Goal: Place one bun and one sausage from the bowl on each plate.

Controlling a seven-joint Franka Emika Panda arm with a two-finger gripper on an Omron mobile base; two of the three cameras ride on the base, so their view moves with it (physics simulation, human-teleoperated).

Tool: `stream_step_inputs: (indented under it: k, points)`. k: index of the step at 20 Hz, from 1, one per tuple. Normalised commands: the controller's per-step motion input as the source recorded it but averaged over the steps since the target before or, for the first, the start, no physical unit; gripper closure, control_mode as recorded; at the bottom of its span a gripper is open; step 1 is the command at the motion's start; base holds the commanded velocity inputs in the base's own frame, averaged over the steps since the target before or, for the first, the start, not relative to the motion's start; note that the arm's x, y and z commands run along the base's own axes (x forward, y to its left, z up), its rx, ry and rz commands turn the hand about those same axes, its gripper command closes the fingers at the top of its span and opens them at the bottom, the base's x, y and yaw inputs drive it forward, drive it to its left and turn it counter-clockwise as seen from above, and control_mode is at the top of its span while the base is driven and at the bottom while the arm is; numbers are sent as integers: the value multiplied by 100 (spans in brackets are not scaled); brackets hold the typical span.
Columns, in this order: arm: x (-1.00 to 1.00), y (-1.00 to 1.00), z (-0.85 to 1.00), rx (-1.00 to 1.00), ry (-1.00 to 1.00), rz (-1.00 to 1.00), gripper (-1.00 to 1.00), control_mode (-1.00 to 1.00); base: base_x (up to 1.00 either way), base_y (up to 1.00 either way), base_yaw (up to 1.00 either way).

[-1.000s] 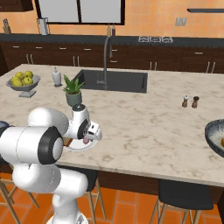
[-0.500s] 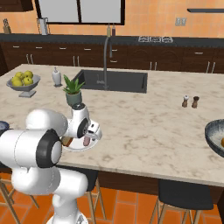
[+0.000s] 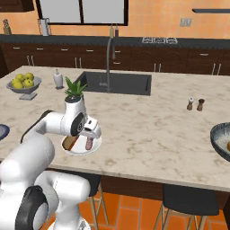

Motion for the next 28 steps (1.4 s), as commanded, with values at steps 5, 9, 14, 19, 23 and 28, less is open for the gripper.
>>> stream_step_inputs:
  k: [5, 9, 14, 19, 23, 28]
  points:
    - [-78, 0, 72, 0, 0, 0, -100, -100, 0, 0, 0]
    - [-85, -2, 60, 0, 0, 0, -100, -100, 0, 0, 0]
    - [-73, -1, 38, 0, 0, 0, -100, -100, 0, 0, 0]
    - [-31, -3, 29, 0, 0, 0, -100, -100, 0, 0, 0]
    - [0, -9, 12, 0, 0, 0, -100, -100, 0, 0, 0]
    - [0, -2, 9, 0, 0, 0, -100, -100, 0, 0, 0]
